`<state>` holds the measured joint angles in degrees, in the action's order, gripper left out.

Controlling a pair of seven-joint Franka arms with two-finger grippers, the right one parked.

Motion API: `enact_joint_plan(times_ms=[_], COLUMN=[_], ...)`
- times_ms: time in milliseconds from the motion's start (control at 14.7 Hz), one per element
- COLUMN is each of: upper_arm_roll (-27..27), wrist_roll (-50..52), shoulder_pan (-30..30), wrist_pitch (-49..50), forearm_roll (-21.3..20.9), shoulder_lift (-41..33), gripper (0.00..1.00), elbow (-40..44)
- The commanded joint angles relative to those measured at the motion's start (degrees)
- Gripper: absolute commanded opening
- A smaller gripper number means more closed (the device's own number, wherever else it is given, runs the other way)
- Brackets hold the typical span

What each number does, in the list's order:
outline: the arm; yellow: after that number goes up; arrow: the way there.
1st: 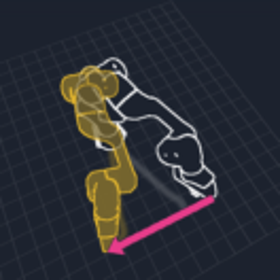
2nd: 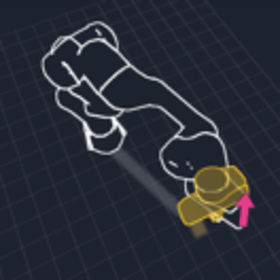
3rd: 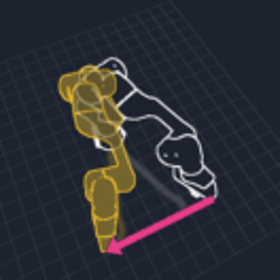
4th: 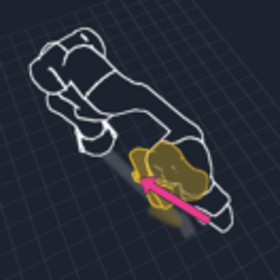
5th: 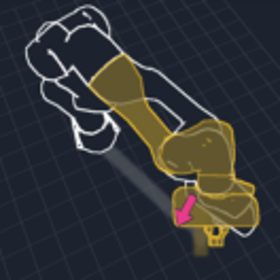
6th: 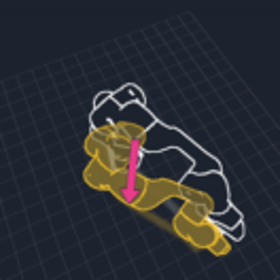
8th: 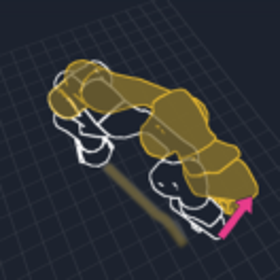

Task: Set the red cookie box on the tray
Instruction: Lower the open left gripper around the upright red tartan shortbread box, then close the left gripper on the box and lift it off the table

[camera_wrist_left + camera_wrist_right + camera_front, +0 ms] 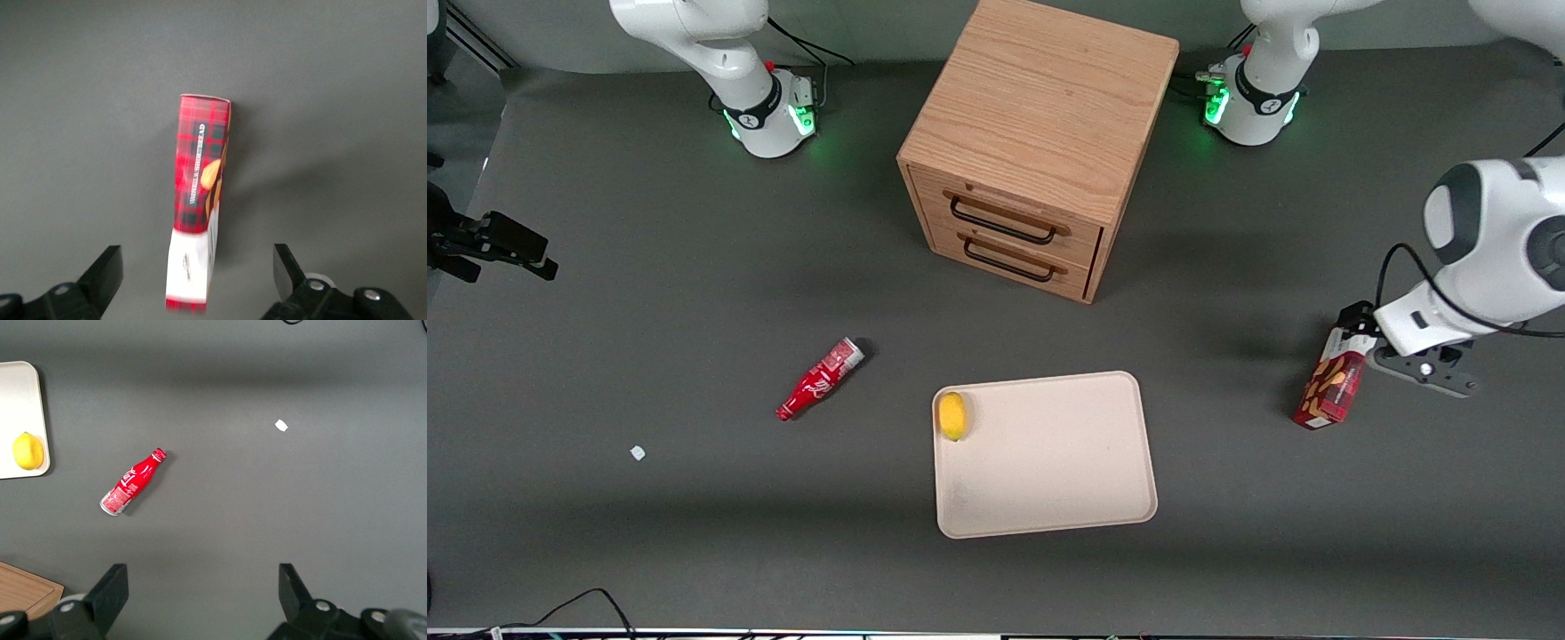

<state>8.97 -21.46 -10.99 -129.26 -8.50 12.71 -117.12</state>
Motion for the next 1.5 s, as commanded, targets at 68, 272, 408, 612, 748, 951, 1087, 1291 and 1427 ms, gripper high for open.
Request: enact_joint_plan(times_ms=[68,272,408,612,748,951,1087,1291,1427], upper_arm_roll=[-1.06,-2.29,-2.47,-3.52,-3.52,-3.52,-3.52,-3.44,-3.35], wrist_roll=[-2.18,-2.18,-2.18,-2.18,-2.27,-2.36,-2.27,-2.09,-1.83], shoulder_pan=[-0.26,0.18,0.27,0.62,0.71,0.79,0.88,0.71,0.71], wrist_pitch=[-13.63,-16.99,-17.61,-19.72,-19.90,-19.37,-18.76,-15.44,-6.76], forearm_roll=[-1.17,-1.17,-1.17,-1.17,-1.17,-1.17,-1.17,-1.08,-0.29], shoulder_lift=[3.10,5.56,6.70,8.38,8.47,8.47,8.21,6.72,4.44], gripper=[1.00,1.00,1.00,0.82,0.40,0.00,0.00,0.00,0.00], elbow=[-6.53,-7.24,-7.24,-7.24,-7.16,-6.81,-6.28,-4.18,0.12])
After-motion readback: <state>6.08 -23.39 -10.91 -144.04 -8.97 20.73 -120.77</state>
